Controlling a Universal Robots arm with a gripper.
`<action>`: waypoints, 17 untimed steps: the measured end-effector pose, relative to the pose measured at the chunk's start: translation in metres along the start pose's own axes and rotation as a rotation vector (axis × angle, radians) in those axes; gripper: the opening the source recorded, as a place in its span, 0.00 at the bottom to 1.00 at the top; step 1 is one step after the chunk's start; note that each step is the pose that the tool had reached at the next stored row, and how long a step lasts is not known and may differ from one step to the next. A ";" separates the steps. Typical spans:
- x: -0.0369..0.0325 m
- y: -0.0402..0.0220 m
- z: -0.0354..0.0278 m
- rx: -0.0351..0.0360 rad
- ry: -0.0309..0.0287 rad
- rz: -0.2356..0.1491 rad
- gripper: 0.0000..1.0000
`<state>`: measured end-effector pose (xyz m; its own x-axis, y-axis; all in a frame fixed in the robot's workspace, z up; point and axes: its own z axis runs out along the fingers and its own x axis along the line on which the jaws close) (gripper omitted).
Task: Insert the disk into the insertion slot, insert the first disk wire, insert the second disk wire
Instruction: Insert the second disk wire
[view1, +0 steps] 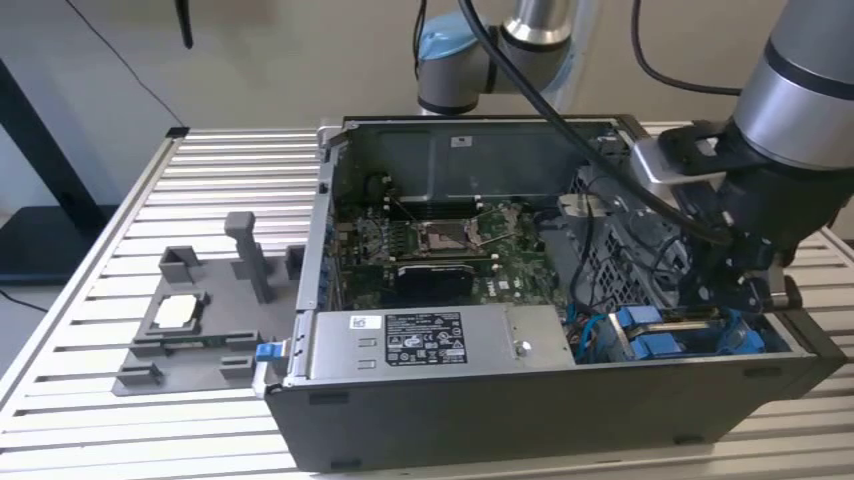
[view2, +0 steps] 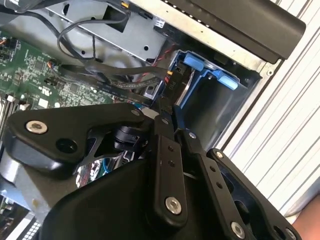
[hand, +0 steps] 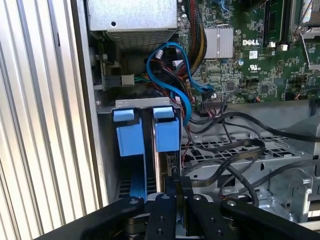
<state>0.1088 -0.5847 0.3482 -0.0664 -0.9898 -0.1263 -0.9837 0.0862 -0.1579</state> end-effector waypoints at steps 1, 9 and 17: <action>0.0000 -0.0002 0.0005 0.0006 -0.0006 -0.003 0.16; 0.0005 -0.0003 0.0044 0.0091 -0.0027 -0.013 0.16; 0.0008 0.0001 0.0070 0.0110 -0.0029 -0.013 0.16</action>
<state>0.1098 -0.5847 0.3412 -0.0532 -0.9905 -0.1270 -0.9826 0.0746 -0.1703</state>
